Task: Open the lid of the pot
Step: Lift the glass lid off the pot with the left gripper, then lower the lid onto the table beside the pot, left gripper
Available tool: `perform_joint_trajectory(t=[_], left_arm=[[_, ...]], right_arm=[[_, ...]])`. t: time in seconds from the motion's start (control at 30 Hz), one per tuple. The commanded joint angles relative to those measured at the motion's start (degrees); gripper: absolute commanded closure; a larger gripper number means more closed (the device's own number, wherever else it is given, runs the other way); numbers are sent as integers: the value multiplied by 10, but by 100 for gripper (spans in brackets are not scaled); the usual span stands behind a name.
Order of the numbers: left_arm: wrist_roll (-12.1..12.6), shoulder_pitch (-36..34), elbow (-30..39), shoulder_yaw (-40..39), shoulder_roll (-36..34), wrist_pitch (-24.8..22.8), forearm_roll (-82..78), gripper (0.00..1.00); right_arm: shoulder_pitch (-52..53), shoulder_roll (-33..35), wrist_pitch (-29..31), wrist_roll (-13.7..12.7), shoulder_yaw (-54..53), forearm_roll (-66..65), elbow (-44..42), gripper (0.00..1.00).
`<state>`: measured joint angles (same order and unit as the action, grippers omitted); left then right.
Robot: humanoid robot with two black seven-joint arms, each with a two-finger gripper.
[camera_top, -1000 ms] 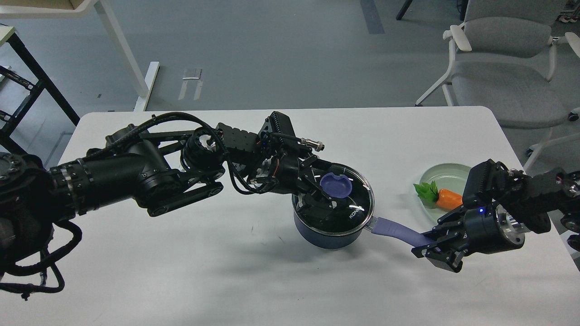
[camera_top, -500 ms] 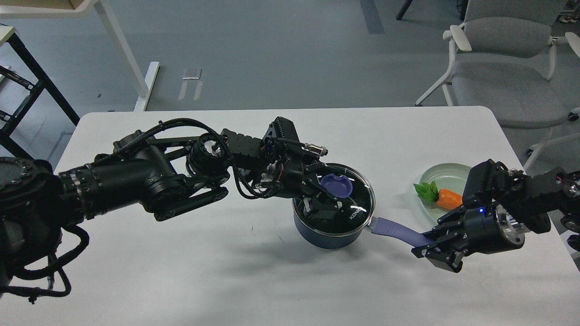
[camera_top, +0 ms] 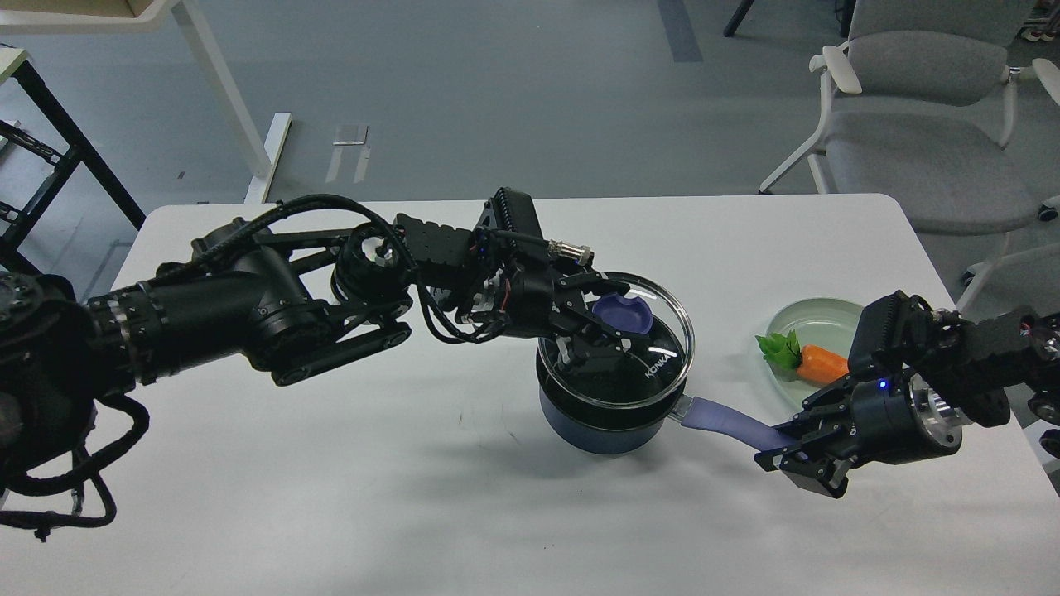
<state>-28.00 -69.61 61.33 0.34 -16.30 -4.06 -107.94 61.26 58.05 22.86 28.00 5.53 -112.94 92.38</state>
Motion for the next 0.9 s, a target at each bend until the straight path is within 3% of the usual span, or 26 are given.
perform_joint_trajectory(t=[0.0, 0.23, 0.43, 0.67, 0.87], left_arm=[[0, -16, 29, 1, -58, 0, 33, 52], [0, -4, 79, 7, -217, 9, 34, 52], [0, 82, 91, 7, -309, 72, 35, 51], [0, 191, 89, 6, -351, 147, 35, 50], [0, 230, 77, 6, -353, 171, 35, 49]], right_arm=[[1, 0, 0, 0, 0, 0, 0, 74], [2, 0, 0, 0, 0, 0, 0, 74], [3, 0, 0, 0, 0, 0, 0, 74], [3, 0, 0, 0, 0, 0, 0, 74], [3, 0, 0, 0, 0, 0, 0, 74]])
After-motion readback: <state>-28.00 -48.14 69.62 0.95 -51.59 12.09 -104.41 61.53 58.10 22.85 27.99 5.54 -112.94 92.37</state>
